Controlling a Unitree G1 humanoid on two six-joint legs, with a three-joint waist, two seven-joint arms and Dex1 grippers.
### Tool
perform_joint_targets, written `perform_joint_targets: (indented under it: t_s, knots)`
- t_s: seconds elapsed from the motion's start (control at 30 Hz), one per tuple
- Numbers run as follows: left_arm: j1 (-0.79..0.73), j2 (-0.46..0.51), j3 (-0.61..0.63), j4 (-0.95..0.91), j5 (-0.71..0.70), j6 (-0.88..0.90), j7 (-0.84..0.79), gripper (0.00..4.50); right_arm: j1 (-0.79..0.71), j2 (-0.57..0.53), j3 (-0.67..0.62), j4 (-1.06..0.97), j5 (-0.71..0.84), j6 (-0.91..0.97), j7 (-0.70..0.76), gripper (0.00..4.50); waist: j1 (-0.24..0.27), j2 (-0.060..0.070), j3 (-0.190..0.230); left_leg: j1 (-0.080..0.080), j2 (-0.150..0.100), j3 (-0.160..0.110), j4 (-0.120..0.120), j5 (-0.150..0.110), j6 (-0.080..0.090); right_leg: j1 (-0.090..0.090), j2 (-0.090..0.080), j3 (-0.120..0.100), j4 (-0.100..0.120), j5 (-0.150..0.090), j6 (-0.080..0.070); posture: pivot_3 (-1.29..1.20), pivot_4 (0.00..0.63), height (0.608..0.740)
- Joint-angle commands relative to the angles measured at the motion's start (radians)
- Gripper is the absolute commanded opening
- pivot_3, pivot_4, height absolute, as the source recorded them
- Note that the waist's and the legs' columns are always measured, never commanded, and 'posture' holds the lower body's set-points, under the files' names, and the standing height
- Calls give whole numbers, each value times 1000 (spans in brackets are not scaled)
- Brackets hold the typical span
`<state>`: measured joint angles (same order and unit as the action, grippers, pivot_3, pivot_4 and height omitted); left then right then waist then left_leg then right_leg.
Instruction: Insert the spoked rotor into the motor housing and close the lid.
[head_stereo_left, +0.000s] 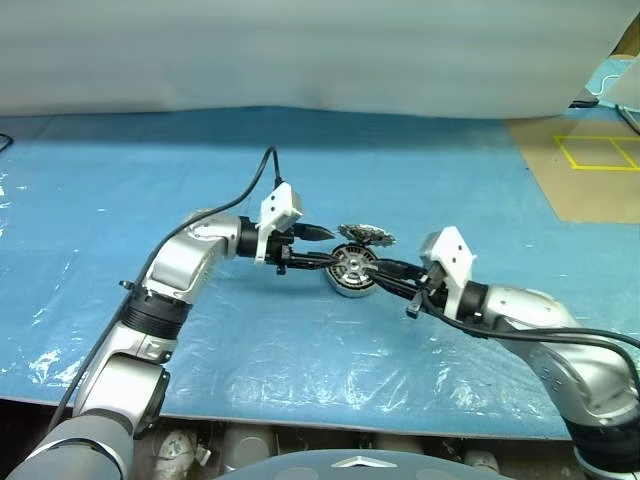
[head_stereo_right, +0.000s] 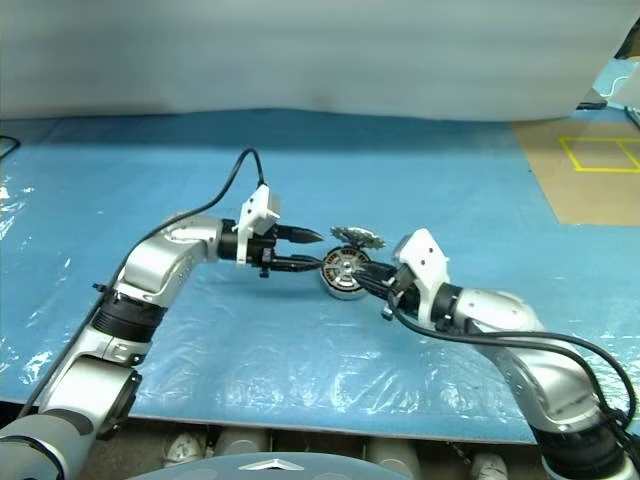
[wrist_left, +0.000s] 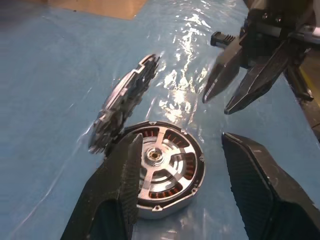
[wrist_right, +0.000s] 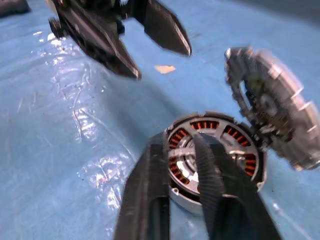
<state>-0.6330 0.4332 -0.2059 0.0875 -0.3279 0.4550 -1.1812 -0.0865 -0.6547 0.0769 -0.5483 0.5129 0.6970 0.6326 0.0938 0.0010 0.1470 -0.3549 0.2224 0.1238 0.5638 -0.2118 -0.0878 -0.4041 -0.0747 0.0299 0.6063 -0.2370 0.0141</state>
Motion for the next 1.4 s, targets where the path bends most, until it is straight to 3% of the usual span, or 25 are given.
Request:
perform_joint_targets:
  t_s: [0.03, 0.33, 0.5, 0.6, 0.8, 0.93, 1.07, 1.27, 1.4]
  knots:
    - [12, 15, 32, -34, -3, -11, 34, 2659, -27, 36, 46, 83, -32, -77, 52, 13, -2, 0, 0, 0, 0, 0, 0, 0, 0, 0, 0, 0, 0, 0, 0, 0, 150, 740]
    - [73, 13, 65, -126, -15, 17, 171, 2659, -122, 176, 47, 282, -64, -193, 82, 13, -15, 0, 0, -8, 1, 0, 0, 0, 0, -3, 1, -1, 1, 0, 0, 0, 150, 740]
    - [89, 18, 69, -133, 3, 12, 214, 2659, -158, 202, 123, 397, -171, -250, 94, 13, -22, 0, 0, -7, 1, 0, 0, 0, 0, -2, 1, -1, 1, 0, 0, 0, 150, 740]
    - [84, 12, 70, -128, 8, 9, 247, 2659, -185, 180, 227, 513, -326, -290, 77, 13, -28, 0, 0, -7, 1, 0, 1, 0, 0, -2, 1, -1, 2, 0, 0, 0, 150, 740]
    - [74, 10, 71, -114, 10, 1, 271, 2659, -159, 141, 249, 549, -385, -313, 107, 13, -27, -2, -1, 6, 1, 0, 1, 0, 0, 9, 0, -1, 0, -2, -5, 0, 150, 740]
    - [71, 5, 73, -107, 1, -2, 271, 2659, -125, 166, 130, 399, -203, -263, 169, 13, -17, -2, -1, 6, 1, 1, 2, 0, 1, 9, -1, -1, 0, -2, -5, 0, 150, 740]
    - [74, 1, 72, -92, 4, -29, 264, 2659, -97, 201, -71, 216, 111, -109, 177, 13, -22, -1, 1, 0, 1, 1, 2, 1, 2, 1, 0, -1, 1, 0, -2, 0, 150, 740]
    - [98, 11, 75, -75, 2, -61, 237, 2659, 0, 127, -246, 129, 223, -25, 131, 13, -20, -1, 1, -6, 1, 0, -1, 1, 2, -1, 1, -1, 0, 0, -1, 0, 150, 740]
    - [105, 16, 81, -69, -1, -64, 237, 2659, -68, 127, -316, 229, 180, -60, 51, 13, -23, -1, 1, -6, 1, 0, 0, 1, 2, -1, 0, -1, 0, 0, -1, 0, 150, 740]
